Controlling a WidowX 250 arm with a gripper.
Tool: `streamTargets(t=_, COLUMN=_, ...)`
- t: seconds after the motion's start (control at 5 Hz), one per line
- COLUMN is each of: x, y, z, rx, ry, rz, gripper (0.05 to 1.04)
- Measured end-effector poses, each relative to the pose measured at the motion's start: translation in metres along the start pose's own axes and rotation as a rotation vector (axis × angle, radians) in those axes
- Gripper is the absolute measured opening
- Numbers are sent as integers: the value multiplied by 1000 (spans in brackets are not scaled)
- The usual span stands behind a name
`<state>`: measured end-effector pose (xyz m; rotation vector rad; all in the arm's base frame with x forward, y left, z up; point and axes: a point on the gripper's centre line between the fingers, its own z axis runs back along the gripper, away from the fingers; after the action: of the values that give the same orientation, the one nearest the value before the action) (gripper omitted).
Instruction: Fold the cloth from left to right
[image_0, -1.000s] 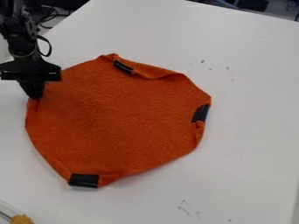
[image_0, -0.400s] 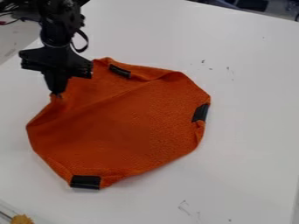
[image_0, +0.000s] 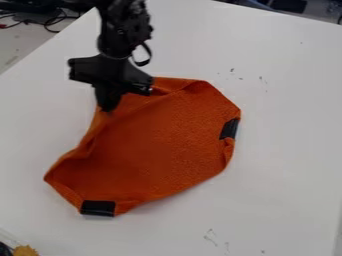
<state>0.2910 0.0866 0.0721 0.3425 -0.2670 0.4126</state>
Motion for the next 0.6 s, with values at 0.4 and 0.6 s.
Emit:
streamTargets(t=0.4, x=4, y=-40, z=1, rx=-4, ry=13, rz=-92, gripper=72)
streamTargets(t=0.6, x=-1, y=-48, z=-6, rx=-31, ry=36, rz=-79, gripper=98)
